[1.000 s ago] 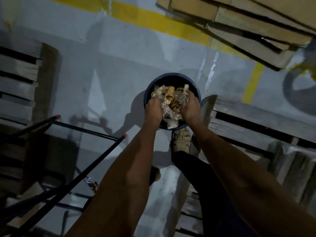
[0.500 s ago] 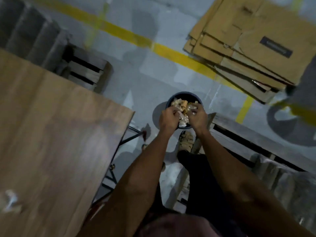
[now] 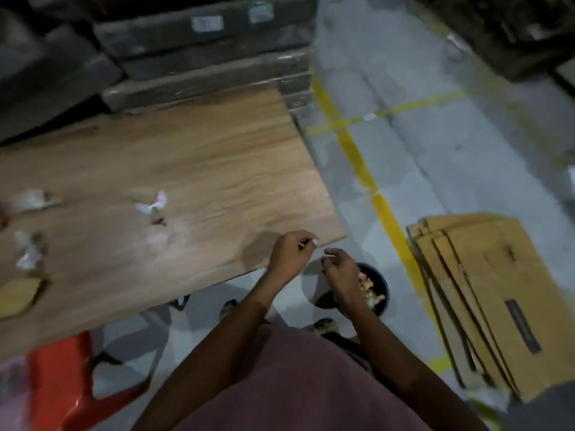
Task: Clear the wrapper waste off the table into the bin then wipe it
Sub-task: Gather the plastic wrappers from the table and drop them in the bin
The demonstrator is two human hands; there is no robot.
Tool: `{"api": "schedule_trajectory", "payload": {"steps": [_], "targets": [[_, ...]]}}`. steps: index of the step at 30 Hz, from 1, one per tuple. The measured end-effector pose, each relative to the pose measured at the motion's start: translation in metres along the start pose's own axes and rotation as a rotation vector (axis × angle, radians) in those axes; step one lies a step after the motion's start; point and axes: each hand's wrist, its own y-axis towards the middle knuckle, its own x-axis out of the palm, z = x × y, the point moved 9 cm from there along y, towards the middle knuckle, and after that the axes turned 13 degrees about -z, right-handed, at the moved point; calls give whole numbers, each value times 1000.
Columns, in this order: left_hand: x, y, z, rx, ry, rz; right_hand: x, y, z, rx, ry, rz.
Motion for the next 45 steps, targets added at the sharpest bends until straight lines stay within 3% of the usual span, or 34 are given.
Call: {"api": "schedule_trajectory", "payload": {"steps": [4, 11, 17, 24, 39, 45], "targets": [[-98, -30, -43, -11, -104, 228, 55, 14, -44, -59, -101, -107], [-232, -108, -144, -114, -179, 379, 173, 19, -122, -139, -76, -210], [-295, -161, -218, -236, -214, 459, 261, 23, -196, -210, -170, -324], [-326, -185, -244, -277, -271, 573, 331, 36, -253, -293, -295, -411], [-376, -81, -244, -393, -92, 490, 384, 128, -276, -276, -458, -376], [-412, -26, -251, -381, 67, 427, 407, 152, -321, -491, -663, -429]]}}
